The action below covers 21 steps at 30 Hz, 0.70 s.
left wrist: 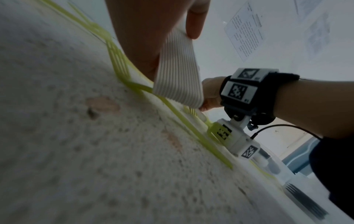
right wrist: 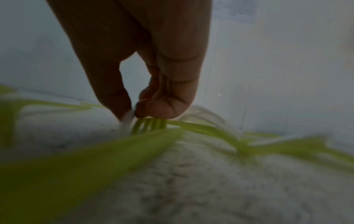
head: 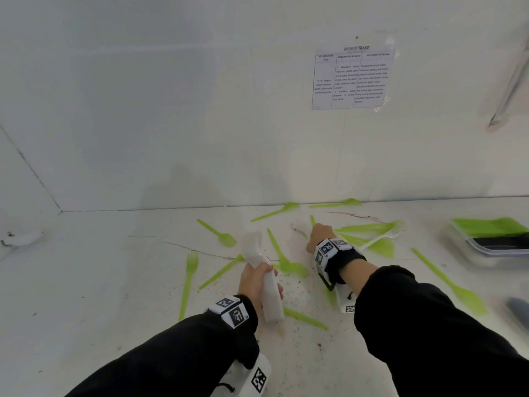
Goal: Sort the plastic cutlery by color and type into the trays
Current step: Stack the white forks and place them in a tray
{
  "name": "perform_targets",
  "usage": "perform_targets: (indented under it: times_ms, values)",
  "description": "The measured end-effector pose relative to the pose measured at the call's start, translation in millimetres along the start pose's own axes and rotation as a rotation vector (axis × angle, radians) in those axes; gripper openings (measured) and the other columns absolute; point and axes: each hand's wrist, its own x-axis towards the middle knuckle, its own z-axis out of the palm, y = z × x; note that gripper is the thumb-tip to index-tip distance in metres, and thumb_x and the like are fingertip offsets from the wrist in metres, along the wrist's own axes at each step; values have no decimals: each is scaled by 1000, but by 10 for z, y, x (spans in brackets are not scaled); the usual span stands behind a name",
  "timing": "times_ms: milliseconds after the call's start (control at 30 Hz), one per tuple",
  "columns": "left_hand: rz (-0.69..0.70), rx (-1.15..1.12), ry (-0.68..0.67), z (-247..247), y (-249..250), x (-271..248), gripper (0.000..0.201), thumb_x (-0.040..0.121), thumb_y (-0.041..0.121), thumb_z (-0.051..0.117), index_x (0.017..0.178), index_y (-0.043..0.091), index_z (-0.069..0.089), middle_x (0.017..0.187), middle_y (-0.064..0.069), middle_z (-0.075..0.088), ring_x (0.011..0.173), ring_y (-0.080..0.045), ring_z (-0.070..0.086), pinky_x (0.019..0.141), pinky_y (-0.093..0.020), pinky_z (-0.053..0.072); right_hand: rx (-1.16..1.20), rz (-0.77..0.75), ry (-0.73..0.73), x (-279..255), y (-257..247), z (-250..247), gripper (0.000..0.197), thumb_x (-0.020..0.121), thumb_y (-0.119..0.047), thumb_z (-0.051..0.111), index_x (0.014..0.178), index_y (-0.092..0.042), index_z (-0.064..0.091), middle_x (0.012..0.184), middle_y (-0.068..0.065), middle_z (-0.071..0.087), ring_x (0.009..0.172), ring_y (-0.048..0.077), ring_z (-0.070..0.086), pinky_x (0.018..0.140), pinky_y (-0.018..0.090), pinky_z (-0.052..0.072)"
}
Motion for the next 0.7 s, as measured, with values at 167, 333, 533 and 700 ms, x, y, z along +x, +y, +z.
perform_targets:
  times_ms: [167,333,533,700]
  values:
    - [18,90,-11,33,-23,46,11,87,3,47,97,7,45,75,-10,50,46,-24,47,51,-31,43,285,116,117,117,71,-160,25,93,-15,45,72,-1,47,80,11,51,83,27,51,69,28,38]
    - [26,139,-25,52,-16,52,8,86,2,48,90,9,47,78,-12,50,49,-25,48,51,-31,44,84,103,77,152,437,-104,40,91,-17,50,129,-6,48,134,17,46,117,33,52,92,36,45]
    - [33,158,-27,48,-29,81,13,86,4,49,97,11,47,80,-11,50,49,-24,49,52,-31,44,26,-6,50,145,573,-52,28,92,-14,48,117,-3,51,118,15,59,92,28,56,77,31,45]
    - [37,133,-20,66,-31,42,17,86,3,48,102,8,46,79,-10,50,49,-24,47,51,-30,42,164,-62,96,46,500,-174,33,94,-23,43,123,-6,47,111,17,59,100,32,55,78,33,43]
